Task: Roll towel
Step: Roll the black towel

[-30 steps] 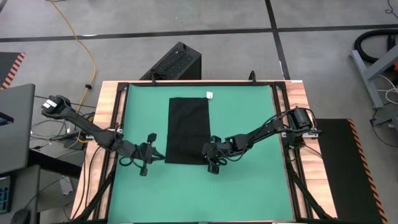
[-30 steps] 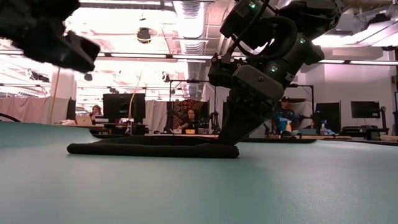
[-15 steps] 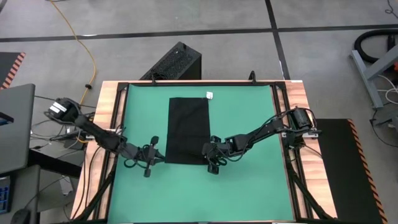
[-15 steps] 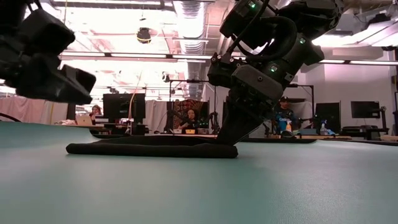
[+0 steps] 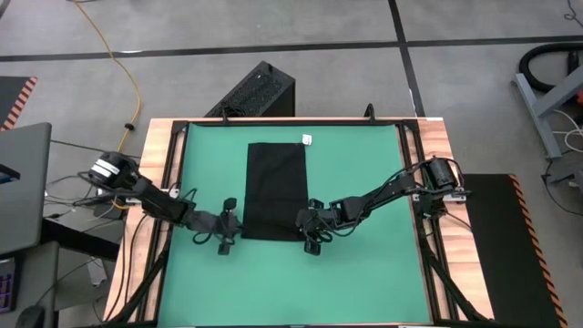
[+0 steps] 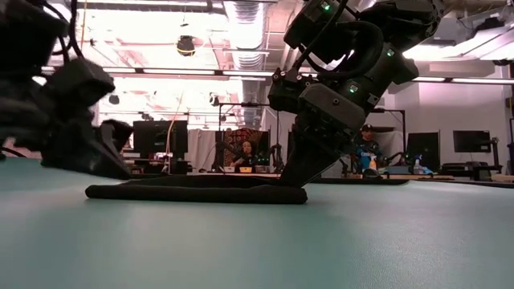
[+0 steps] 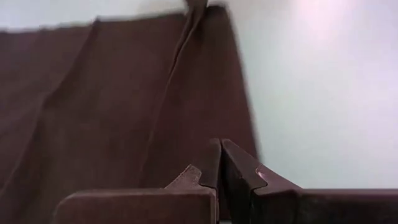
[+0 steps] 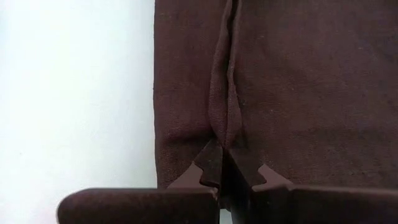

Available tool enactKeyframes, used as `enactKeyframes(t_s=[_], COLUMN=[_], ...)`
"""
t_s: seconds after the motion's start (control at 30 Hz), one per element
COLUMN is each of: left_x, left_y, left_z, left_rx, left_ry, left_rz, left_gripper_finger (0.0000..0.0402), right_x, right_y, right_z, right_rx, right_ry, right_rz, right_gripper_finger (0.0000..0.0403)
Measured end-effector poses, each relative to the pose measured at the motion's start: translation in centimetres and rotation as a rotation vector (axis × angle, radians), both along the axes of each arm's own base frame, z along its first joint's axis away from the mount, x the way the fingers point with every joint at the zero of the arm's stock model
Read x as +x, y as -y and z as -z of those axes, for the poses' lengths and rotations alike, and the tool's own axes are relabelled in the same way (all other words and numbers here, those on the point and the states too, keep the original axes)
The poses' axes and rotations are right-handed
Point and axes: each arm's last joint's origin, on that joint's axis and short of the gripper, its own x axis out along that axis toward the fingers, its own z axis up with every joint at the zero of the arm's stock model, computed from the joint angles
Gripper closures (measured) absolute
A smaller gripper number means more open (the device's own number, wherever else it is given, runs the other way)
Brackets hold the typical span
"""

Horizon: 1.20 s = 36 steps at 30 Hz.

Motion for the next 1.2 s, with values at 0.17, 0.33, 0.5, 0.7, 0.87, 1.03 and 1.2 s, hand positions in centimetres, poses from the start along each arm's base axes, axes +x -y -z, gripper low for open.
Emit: enactKeyframes(t_s=[0.17,0.33,0.5,0.7,0.87,1.03,1.2], left_x=[0.3,0.5,0.4,0.2,0.1,0.1,0.1], left_y=[-0.5,-0.6,-0.6,-0.7,-0.7,-0.7,-0.7], left_z=[1.0,1.4,1.8,2.0,2.3,2.3,2.3], left_rx=[-0.01,-0.037,-0.058,-0.064,-0.07,-0.068,-0.065], left_ry=[-0.034,-0.037,-0.071,-0.099,-0.126,-0.127,-0.128], left_rz=[-0.001,-0.015,-0.035,-0.045,-0.055,-0.056,-0.054], left_gripper_finger=[0.0401,0.0401,0.0401,0.0401,0.0401,0.0401,0.0401], right_x=[0.0,0.0,0.0,-0.2,-1.0,-1.8,-2.0], right_y=[0.0,0.0,0.0,0.1,0.6,0.9,-1.3], right_z=[0.0,0.0,0.0,-0.4,-1.7,-3.5,-4.9], right_rx=[0.001,0.0,-0.021,-0.06,-0.154,-0.2,-0.271], right_ry=[0.002,0.003,0.005,-0.001,-0.014,-0.009,0.087], right_rz=[0.0,-0.001,-0.002,-0.02,0.044,0.066,-0.093], right_gripper_finger=[0.0376,0.0376,0.0364,0.0334,0.0309,0.0273,0.024])
